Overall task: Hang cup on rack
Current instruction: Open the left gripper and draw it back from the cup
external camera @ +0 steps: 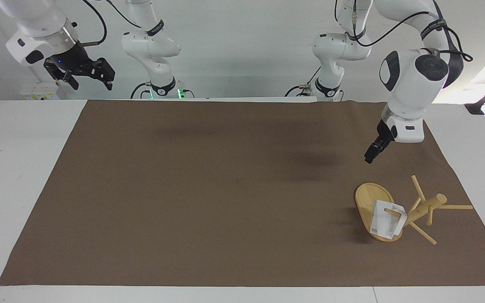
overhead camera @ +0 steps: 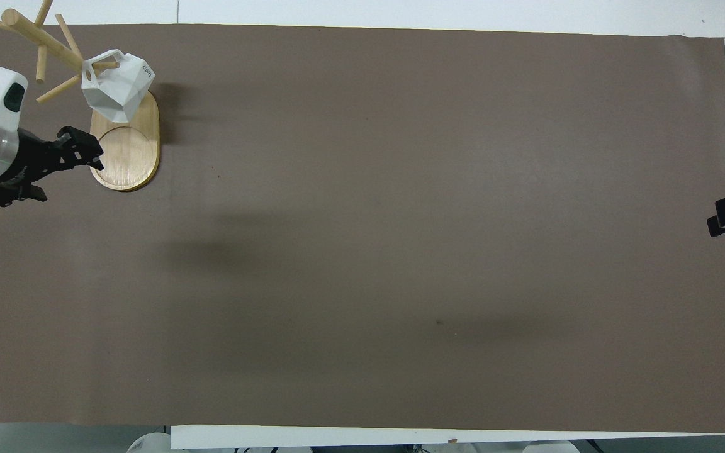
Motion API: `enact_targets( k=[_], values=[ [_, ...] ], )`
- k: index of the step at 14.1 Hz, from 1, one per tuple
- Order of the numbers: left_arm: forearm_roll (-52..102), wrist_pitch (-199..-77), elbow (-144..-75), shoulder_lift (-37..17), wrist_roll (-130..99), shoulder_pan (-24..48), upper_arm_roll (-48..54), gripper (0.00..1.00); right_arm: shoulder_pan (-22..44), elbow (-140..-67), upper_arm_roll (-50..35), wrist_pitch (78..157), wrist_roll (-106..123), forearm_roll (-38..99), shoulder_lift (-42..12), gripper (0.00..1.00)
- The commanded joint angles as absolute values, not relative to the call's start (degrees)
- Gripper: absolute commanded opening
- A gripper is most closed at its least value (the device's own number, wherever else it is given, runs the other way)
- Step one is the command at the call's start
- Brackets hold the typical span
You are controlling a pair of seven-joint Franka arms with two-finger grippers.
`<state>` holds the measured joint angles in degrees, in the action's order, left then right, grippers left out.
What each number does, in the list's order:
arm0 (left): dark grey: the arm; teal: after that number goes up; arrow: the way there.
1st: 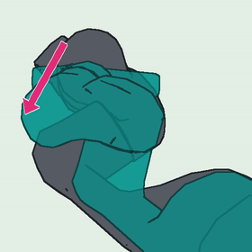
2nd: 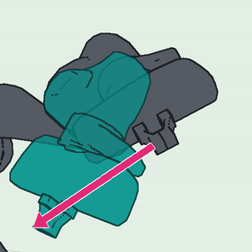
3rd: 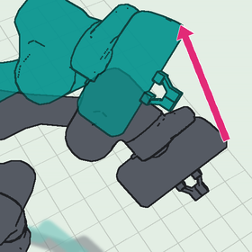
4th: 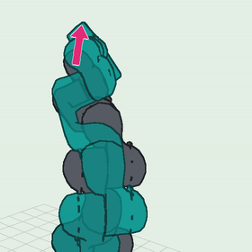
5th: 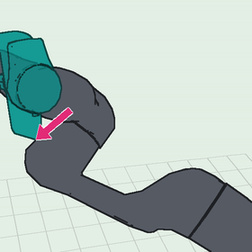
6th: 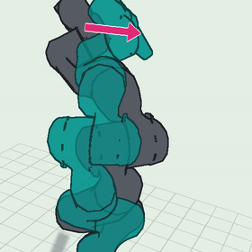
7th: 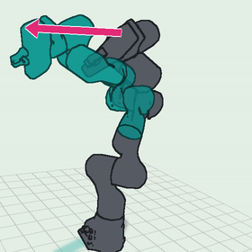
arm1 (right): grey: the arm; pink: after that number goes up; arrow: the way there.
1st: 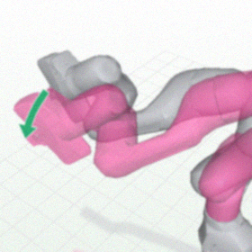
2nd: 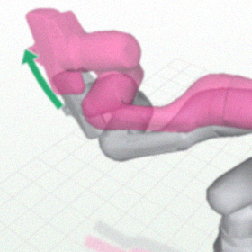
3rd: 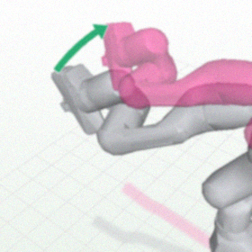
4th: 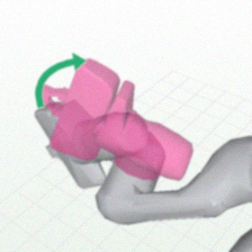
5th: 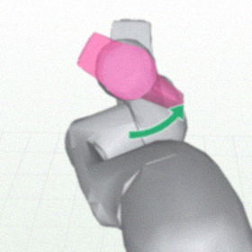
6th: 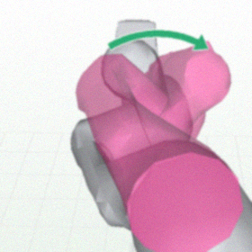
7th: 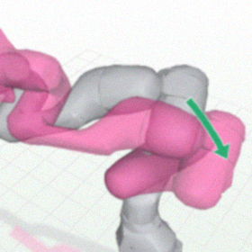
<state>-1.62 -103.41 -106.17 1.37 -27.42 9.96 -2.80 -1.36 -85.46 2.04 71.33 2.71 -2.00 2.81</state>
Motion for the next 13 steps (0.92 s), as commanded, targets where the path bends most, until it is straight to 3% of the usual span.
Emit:
enact_targets(
  k=[1, 6, 8, 13],
  values=[
    [0.3, -95.1, -99.6, 1.3, -11.9, 7.5, -2.9, 0.99, -1.4, -86.7, 1.9, 71.6, 1.8, -2.1, 3.8, 1.00],
    [0.1, -87.0, -90.7, 0.4, -0.4, 6.9, -2.1, 1.00, -1.5, -86.7, 1.9, 71.6, 1.8, -2.1, 3.8, 1.00],
    [-0.1, -84.7, -85.4, -2.6, -0.4, 6.9, -2.1, 1.00, -1.6, -86.7, 2.0, 71.6, 1.8, -2.1, 3.8, 1.00],
    [0.3, -85.5, -85.0, -3.0, 0.3, 6.3, -2.4, 1.00, -1.6, -86.7, 1.9, 71.6, 1.8, -2.1, 3.7, 1.00]
  ],
)
